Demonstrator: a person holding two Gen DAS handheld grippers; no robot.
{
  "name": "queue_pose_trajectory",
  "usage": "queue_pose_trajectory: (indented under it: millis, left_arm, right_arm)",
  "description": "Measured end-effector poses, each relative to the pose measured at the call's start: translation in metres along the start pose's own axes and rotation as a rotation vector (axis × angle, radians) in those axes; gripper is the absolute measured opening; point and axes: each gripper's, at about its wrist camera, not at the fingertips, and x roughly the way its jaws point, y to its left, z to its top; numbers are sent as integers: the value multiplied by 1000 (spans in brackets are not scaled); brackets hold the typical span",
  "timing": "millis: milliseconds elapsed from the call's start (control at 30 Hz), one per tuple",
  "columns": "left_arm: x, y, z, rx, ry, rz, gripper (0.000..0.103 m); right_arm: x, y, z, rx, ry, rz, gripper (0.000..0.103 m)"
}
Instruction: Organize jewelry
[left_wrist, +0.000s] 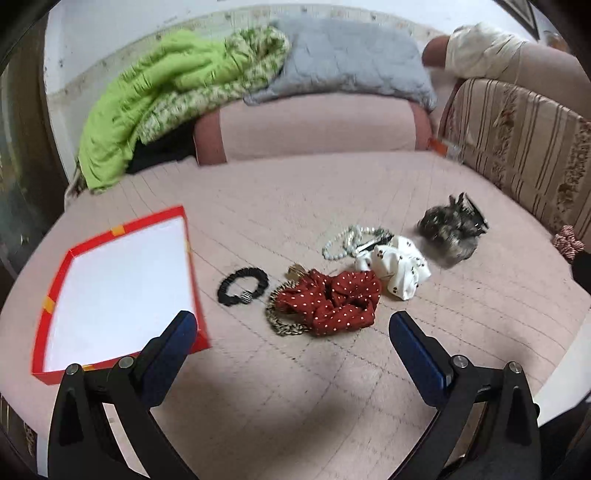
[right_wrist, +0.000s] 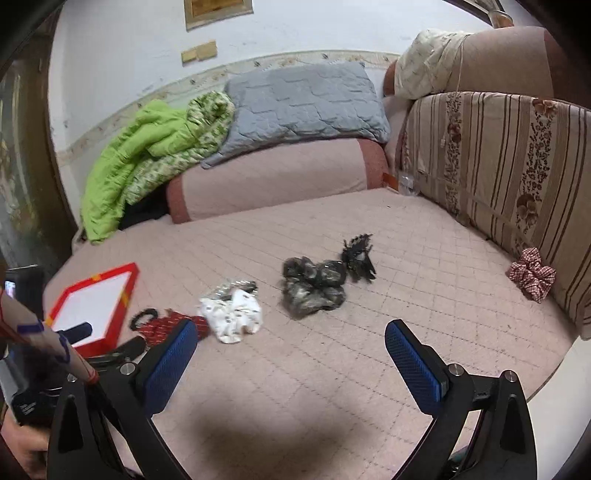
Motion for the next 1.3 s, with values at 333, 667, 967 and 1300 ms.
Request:
queue_pose_trajectory:
  millis: [333, 667, 967, 1300]
  left_arm:
    - [-23, 15, -4, -32, -37, -21, 103]
    - [-27, 19, -4, -45, -40, -26, 103]
    - [-25, 16, -2, -38, -25, -21, 103]
    - [-25, 17, -2, -37, -25, -21, 103]
  right_arm:
    - [-14, 25, -9, -64, -34, 21, 103]
    - [-11, 20, -10, -41, -22, 18, 103]
    - [-10, 16, -10, -33, -15, 25, 103]
    - [-9, 16, -10, -34, -15, 25, 103]
